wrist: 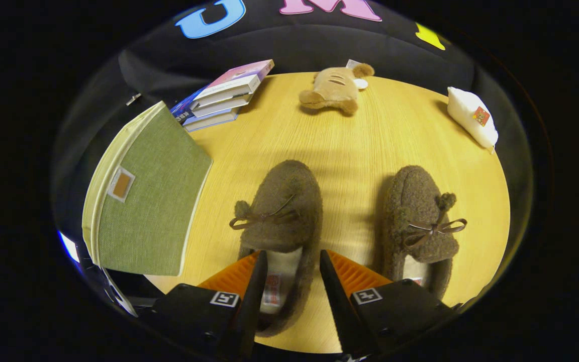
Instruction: Open the storage box then place both shoes into the box .Put the left shoe in first, then the right shoe, with the right side of both shoes facing outward in a uniform manner.
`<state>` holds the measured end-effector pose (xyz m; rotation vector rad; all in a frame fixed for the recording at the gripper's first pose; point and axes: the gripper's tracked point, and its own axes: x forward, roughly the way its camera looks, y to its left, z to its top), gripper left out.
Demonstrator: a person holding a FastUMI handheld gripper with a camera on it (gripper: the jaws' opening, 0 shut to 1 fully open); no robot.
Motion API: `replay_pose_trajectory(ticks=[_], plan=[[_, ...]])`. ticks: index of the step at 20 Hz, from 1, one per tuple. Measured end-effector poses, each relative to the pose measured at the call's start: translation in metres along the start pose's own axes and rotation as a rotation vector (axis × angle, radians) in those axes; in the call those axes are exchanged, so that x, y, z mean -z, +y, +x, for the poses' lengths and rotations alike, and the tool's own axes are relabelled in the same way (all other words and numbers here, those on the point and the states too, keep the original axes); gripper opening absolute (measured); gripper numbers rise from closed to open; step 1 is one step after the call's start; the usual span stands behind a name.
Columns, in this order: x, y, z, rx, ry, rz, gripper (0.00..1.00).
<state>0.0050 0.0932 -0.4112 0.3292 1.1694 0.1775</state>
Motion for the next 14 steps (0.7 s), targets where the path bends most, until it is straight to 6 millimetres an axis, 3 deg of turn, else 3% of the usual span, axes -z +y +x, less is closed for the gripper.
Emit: replay_pose_trajectory(ticks=[3,5,8,11,14], plan=[[0.000,-0.013,0.011,0.047,0.015,0.000,0.38],[0.002,-0.015,0.014,0.054,0.022,0.025,0.08],[-0.001,-0.015,0.009,0.058,0.013,0.027,0.05],[-0.004,-0.009,-0.010,0.048,-0.005,0.030,0.05],[-0.019,0.004,-0.035,0.013,-0.041,0.047,0.05]])
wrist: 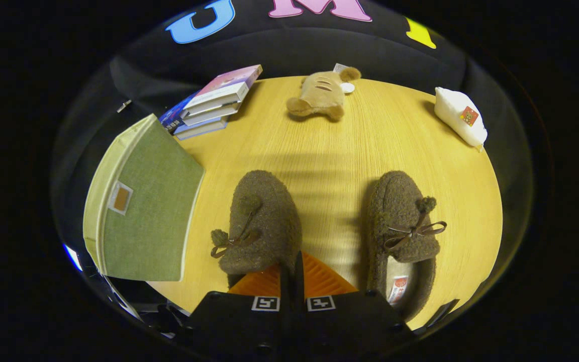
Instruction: Open the storage box then place both shoes into the box .Put the left shoe in first, then the right shoe, with the right side of both shoes facing outward in a uniform manner.
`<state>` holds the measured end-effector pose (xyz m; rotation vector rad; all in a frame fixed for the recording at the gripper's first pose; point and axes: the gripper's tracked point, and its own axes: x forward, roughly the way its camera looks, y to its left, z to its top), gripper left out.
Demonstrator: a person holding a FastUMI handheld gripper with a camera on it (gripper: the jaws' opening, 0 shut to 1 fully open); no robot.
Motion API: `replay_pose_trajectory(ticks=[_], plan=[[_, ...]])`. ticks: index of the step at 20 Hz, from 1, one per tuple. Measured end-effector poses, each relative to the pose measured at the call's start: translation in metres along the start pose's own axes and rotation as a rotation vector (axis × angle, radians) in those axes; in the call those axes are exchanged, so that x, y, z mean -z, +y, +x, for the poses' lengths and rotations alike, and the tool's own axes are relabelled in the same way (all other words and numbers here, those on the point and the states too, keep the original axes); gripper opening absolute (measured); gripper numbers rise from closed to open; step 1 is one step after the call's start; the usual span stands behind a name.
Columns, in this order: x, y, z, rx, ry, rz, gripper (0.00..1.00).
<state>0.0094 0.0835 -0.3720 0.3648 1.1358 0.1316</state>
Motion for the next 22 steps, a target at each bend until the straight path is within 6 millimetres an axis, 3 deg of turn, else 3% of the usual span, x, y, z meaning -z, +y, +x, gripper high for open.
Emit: replay_pose_trajectory(ticks=[7,13,17,22], plan=[[-0.053,0.052,-0.070,-0.039,-0.044,0.038,0.05],[-0.092,0.149,-0.094,-0.142,-0.044,0.109,0.05],[-0.099,0.213,-0.078,-0.179,-0.002,0.128,0.05],[-0.083,0.267,-0.024,-0.148,0.073,0.128,0.05]])
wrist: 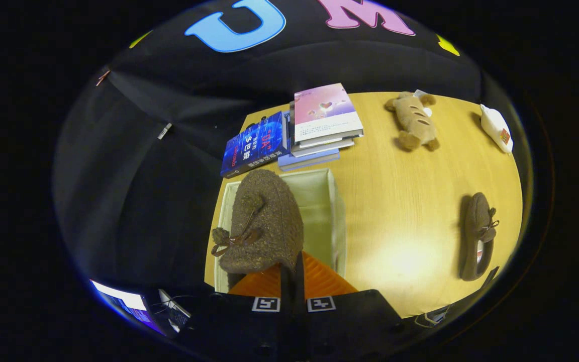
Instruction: Open the storage box then place both shoes into the box .Put the left shoe in first, then the right shoe, with the right side of both shoes facing outward in a uniform manner.
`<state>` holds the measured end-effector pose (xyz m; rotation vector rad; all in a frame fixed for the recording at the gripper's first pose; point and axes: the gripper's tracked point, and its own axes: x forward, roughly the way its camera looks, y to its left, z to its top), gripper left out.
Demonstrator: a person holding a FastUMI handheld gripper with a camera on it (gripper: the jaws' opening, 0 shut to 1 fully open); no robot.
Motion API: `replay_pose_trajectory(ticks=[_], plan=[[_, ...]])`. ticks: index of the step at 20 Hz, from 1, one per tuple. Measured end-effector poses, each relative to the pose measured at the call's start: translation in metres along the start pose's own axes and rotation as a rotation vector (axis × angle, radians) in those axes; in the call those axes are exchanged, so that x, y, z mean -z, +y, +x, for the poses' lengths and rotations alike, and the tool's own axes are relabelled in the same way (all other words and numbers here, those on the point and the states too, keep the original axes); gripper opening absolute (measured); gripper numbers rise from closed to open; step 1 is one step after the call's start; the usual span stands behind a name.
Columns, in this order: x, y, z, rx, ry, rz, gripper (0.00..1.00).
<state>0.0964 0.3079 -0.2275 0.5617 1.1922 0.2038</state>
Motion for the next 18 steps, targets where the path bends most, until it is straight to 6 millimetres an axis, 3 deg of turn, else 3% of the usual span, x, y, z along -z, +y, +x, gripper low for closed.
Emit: replay_pose_trajectory(ticks=[7,15,16,18], plan=[[0.033,0.016,0.063,0.066,0.092,0.010,0.05],[0.045,0.031,0.085,0.013,0.140,0.073,0.06],[0.048,0.033,0.086,0.001,0.153,0.077,0.09],[0.045,0.031,0.082,-0.003,0.145,0.062,0.32]])
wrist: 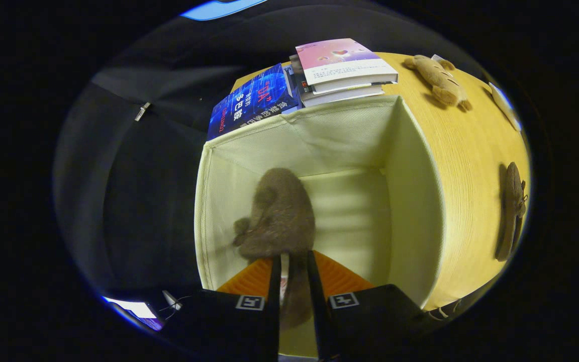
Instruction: Open the storage box then place both shoes into the box .Put the left shoe in first, then the right shoe, with the right side of both shoes facing outward in a uniform manner.
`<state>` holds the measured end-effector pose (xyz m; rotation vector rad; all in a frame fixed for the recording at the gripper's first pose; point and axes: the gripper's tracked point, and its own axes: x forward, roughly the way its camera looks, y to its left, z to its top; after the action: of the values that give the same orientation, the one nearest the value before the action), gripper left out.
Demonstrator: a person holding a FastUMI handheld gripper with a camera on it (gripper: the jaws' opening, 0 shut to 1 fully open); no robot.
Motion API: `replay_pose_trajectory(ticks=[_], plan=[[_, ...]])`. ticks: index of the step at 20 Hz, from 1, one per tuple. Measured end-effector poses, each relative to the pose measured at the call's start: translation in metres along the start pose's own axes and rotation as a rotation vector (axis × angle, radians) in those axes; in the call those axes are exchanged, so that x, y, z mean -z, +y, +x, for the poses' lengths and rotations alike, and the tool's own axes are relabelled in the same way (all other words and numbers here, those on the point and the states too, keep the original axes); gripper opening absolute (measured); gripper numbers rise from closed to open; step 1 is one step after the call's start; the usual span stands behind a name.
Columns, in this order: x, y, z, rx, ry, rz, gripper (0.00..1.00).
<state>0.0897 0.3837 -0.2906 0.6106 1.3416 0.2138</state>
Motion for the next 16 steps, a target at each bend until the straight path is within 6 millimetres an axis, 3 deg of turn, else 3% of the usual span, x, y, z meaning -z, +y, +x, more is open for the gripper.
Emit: replay_pose_trajectory(ticks=[3,7,11,14,16], plan=[[0.000,0.002,-0.005,-0.019,0.001,-0.014,0.98],[0.002,0.006,-0.029,-0.068,-0.010,-0.047,0.97],[-0.004,0.000,-0.074,-0.134,-0.053,-0.100,0.97],[-0.012,-0.021,-0.114,-0.160,-0.100,-0.132,0.97],[-0.016,-0.047,-0.141,-0.153,-0.126,-0.161,0.97]])
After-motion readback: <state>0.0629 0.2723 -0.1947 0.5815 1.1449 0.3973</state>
